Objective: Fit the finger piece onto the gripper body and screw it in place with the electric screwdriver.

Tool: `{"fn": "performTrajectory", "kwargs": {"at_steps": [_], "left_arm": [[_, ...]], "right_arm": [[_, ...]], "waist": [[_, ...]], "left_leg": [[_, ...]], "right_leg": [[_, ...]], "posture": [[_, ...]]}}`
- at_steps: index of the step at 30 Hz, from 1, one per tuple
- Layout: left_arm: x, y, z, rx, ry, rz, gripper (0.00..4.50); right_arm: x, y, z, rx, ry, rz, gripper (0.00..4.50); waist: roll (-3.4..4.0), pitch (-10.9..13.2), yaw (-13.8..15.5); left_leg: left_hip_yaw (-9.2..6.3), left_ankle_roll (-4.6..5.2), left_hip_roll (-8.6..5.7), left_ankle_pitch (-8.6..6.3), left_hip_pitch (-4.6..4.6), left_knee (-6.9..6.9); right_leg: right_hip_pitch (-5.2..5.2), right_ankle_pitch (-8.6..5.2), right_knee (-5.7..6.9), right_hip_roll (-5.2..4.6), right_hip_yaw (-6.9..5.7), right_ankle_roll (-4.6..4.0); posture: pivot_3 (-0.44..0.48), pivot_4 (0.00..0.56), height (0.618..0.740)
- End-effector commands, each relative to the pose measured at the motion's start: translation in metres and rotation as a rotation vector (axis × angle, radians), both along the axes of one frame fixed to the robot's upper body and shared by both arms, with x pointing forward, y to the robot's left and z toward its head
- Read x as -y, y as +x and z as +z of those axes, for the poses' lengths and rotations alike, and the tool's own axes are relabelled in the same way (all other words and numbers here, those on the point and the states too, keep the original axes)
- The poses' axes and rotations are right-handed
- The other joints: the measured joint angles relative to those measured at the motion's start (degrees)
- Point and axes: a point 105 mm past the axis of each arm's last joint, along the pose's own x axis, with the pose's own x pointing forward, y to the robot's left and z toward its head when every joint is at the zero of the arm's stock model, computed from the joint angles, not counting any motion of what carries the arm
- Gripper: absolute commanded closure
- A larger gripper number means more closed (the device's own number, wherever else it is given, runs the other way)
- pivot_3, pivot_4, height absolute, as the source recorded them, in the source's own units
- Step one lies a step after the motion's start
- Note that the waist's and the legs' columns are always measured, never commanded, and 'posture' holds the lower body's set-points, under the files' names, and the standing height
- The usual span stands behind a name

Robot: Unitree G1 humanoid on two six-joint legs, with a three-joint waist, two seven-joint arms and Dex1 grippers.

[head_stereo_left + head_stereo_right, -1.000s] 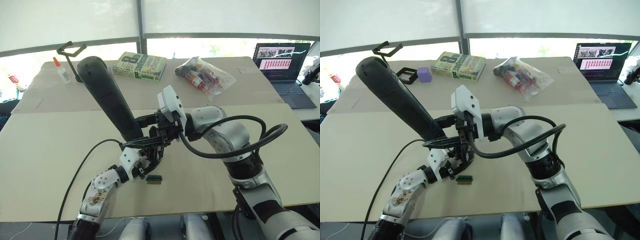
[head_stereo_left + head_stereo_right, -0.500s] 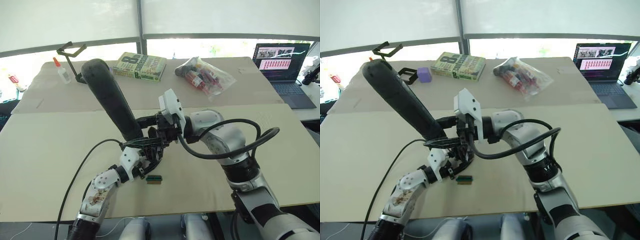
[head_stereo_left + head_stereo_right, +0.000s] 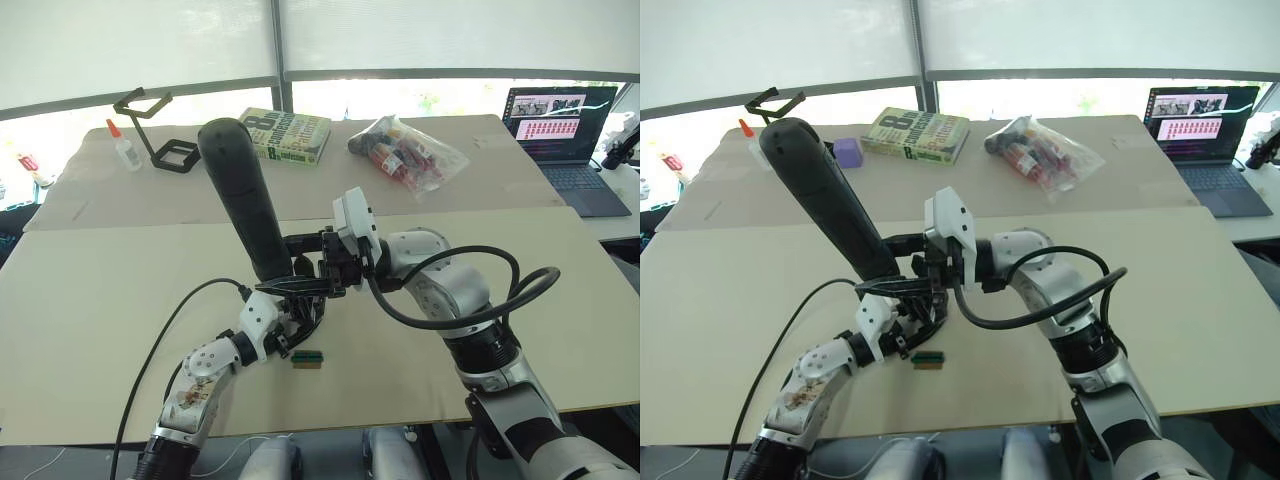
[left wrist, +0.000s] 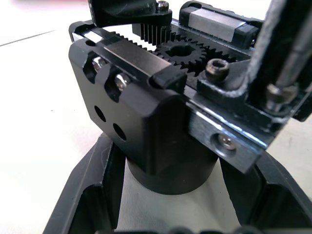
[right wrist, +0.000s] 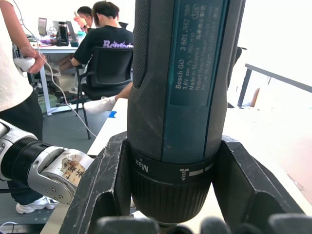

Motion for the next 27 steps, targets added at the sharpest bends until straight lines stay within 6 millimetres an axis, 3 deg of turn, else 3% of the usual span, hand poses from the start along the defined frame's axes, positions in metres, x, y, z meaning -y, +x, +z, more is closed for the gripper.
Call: {"fn": "performTrajectory", "kwargs": {"at_steps": [1,14,20,27], "left_arm": [[0.006,-0.009,-0.011,-0.052,-0.007,-0.035,2.2],[0.006,-0.008,-0.01,-0.045,-0.007,-0.036,2.2],[0.006,-0.008,-0.01,-0.045,-0.012,-0.04,2.2],[0.004,-0.007,-0.011,-0.048,-0.012,-0.035,2.2]], "right_arm": [[0.007,0.012,-0.019,-0.032,-0.056,-0.085,2.55],[0.008,0.017,-0.044,-0.086,-0.112,-0.137,2.55],[0.008,0.02,-0.06,-0.075,-0.18,-0.161,2.55],[0.008,0.02,-0.062,-0.067,-0.176,-0.165,2.55]], "waist": [[0.0,0.0,0.0],[0.01,-0.1,0.0],[0.05,-0.1,0.0],[0.1,-0.3,0.0]], "left_leg": [[0.0,0.0,0.0,0.0,0.0,0.0],[0.01,0.05,0.04,-0.03,0.18,-0.03],[0.0,0.46,0.17,-0.28,0.67,-0.15],[0.01,0.46,0.21,-0.28,0.76,-0.15]], "right_leg": [[0.0,0.0,0.0,0.0,0.01,0.0],[0.14,0.0,-0.03,0.0,0.01,0.0],[0.71,-0.02,-0.33,0.05,-0.03,-0.01],[0.82,-0.02,-0.41,0.08,-0.03,-0.01]], "posture": [[0.0,0.15,0.74],[0.0,0.15,0.74],[0.0,0.15,0.74],[0.0,0.15,0.74]]}}
